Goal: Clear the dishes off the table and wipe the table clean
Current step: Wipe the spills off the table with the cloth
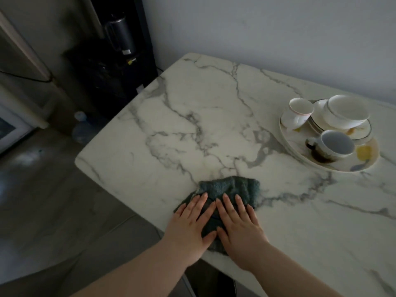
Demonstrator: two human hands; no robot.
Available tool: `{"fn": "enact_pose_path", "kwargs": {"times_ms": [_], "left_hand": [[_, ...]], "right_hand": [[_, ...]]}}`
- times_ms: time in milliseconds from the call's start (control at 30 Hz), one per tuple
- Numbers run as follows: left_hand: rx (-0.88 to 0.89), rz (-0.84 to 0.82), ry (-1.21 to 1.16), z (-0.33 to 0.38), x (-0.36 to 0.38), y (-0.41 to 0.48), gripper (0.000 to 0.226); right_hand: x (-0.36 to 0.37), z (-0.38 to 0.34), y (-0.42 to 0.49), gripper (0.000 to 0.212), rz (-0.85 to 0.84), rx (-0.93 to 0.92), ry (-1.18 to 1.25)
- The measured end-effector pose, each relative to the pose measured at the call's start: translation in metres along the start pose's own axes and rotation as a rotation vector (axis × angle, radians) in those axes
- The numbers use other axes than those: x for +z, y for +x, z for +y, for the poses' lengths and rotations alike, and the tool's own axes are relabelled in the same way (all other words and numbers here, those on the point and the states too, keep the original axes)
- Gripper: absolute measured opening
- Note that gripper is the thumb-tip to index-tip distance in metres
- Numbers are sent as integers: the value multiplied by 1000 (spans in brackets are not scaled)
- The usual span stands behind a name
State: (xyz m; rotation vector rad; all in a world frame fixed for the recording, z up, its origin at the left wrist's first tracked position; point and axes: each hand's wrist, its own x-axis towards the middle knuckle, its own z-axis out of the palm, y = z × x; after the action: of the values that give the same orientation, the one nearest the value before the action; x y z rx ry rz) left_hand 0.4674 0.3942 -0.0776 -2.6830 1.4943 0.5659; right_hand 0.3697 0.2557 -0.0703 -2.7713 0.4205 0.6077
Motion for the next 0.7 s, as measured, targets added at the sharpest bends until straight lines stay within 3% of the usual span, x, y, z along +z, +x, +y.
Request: {"fn": "enact_pose_path", "kwargs": {"times_ms": [333, 467, 700], "left_hand": [[-233, 96, -49, -62, -33, 85, 74], [-343, 79, -31, -98, -60, 143, 66], [-460, -2, -5, -159, -93, 224, 66]], "right_hand": [[-57, 5, 125, 81, 82, -126, -98], [-91, 8, 203, 59, 113, -133, -95], [-137, 9, 310, 58, 149, -208, -147]]}}
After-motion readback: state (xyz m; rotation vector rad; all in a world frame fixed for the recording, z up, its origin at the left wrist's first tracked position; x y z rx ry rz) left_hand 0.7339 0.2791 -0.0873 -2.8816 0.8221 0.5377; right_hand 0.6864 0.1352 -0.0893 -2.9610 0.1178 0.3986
